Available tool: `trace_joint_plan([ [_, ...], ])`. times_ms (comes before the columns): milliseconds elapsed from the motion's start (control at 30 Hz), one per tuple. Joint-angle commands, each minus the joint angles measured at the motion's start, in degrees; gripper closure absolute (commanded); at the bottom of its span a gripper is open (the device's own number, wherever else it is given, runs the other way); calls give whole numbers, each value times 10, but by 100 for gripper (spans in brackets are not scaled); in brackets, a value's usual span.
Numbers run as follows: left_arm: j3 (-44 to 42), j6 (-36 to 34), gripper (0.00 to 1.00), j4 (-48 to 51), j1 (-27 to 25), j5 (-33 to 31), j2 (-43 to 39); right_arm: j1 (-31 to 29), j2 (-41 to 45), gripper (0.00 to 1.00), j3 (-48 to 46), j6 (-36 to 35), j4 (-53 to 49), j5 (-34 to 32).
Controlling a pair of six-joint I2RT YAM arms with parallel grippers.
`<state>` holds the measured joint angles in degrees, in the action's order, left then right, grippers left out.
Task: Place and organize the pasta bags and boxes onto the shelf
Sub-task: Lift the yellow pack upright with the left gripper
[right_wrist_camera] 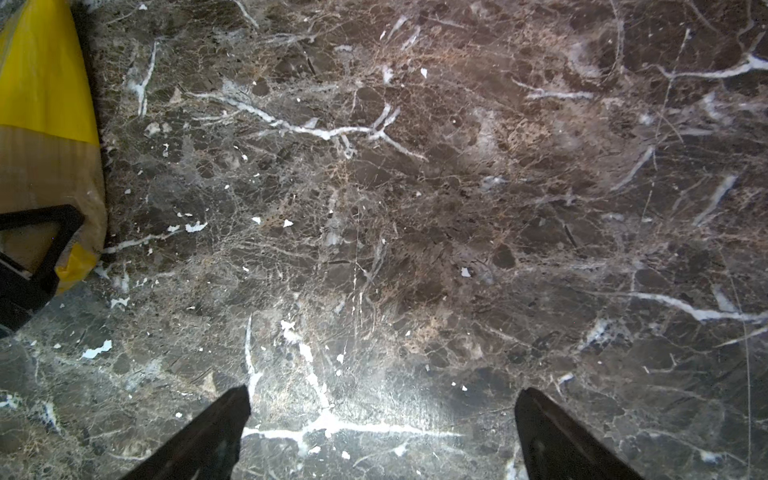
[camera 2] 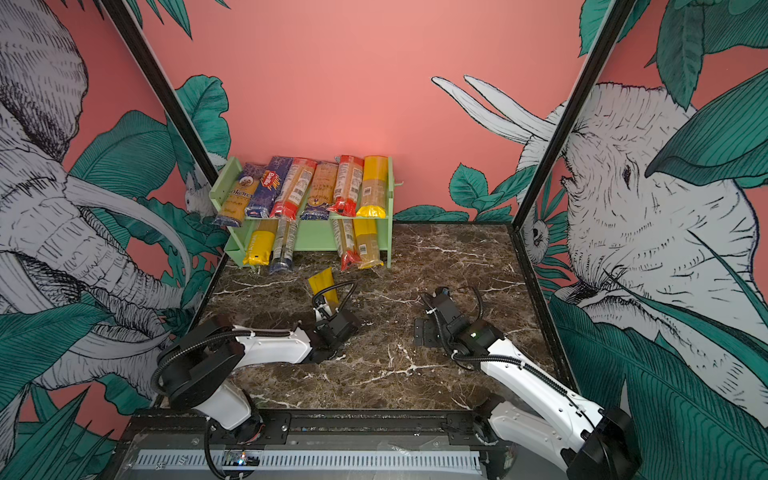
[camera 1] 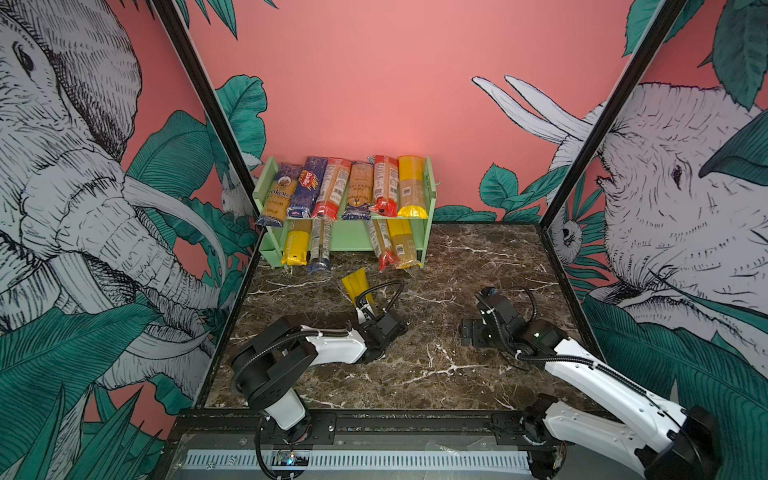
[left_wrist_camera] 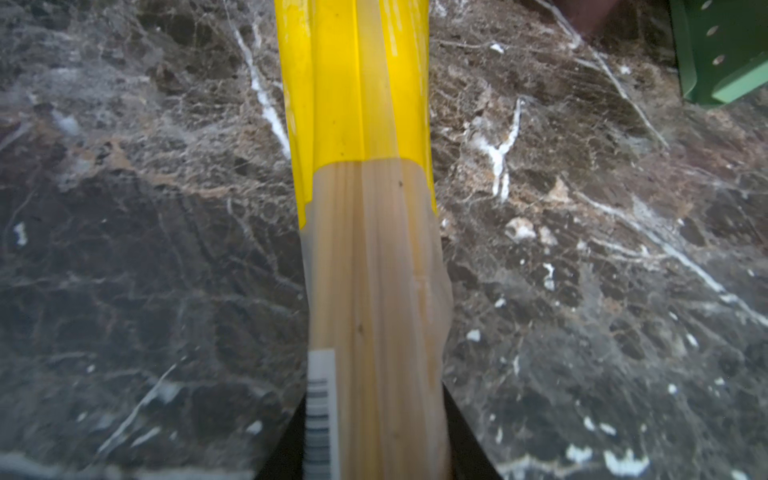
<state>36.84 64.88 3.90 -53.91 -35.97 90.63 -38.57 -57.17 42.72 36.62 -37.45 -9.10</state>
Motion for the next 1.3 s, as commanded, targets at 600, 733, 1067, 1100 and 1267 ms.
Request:
trace_joint_plan([
  [600,-138,-187,100,198,-9,-21,-417,2,-38,1,36,-25,91,98],
  [733,-143,-210,100,205,-10,-29,-473,3,-44,1,40,-29,96,105],
  [1067,-126,-248,100,215,-10,-45,-549,3,-56,1,53,-36,102,110],
  [1100,-117,-253,100,218,-9,-45,-549,2,-57,1,55,-37,102,111],
  [1267,-54,-274,100,229,-9,-59,-516,3,-65,1,63,-38,108,115],
])
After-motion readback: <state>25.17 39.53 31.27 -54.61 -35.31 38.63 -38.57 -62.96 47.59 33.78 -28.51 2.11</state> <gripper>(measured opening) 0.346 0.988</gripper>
